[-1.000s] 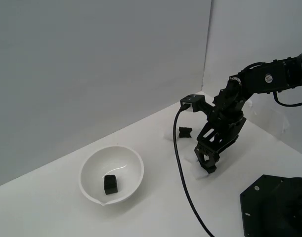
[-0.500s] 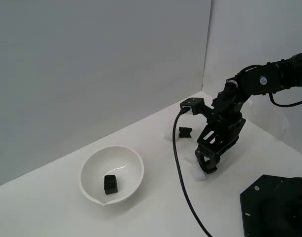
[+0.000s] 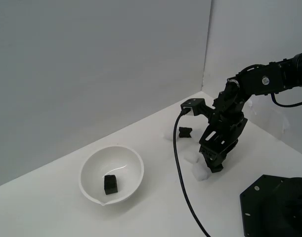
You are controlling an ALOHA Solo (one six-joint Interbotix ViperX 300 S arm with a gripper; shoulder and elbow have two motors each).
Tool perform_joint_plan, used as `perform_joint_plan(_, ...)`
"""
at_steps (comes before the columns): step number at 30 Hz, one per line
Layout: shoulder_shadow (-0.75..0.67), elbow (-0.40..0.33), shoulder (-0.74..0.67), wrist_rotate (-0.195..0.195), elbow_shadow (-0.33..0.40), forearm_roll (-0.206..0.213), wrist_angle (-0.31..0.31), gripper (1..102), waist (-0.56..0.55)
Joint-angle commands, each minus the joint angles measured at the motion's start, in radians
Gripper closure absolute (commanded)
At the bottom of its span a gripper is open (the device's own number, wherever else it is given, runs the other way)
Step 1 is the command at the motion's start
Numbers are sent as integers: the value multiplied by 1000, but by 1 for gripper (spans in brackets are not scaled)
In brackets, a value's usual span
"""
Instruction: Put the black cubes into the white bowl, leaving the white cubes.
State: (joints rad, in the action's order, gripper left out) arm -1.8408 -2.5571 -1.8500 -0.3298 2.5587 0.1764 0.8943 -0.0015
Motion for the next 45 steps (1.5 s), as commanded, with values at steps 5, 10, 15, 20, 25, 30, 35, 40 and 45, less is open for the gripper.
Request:
perform_joint_plan(5, -86, 5, -78, -12, -8, 3, 28, 76, -3)
perform_joint_plan(10, -126, 15, -118, -12, -20, 3, 55, 77, -3)
perform_joint_plan(15, -172, 61, -164, -12, -66, 8, 110, 77, -3)
perform_joint_plan(20, -222, 144, -215, -11, -147, 46, 161, 77, -35)
perform_joint_plan(25, -247, 219, -238, 0, -225, 115, 163, 77, -138)
perform_joint_plan(30, -238, 273, -229, 8, -279, 172, 133, 77, -230)
perform_joint_plan(35, -206, 302, -199, 11, -310, 233, 57, 77, -310)
perform_joint_plan(40, -130, 344, -124, 11, -351, 264, 0, 77, -377)
perform_joint_plan(45, -60, 383, -54, 11, -390, 275, -71, 77, -428)
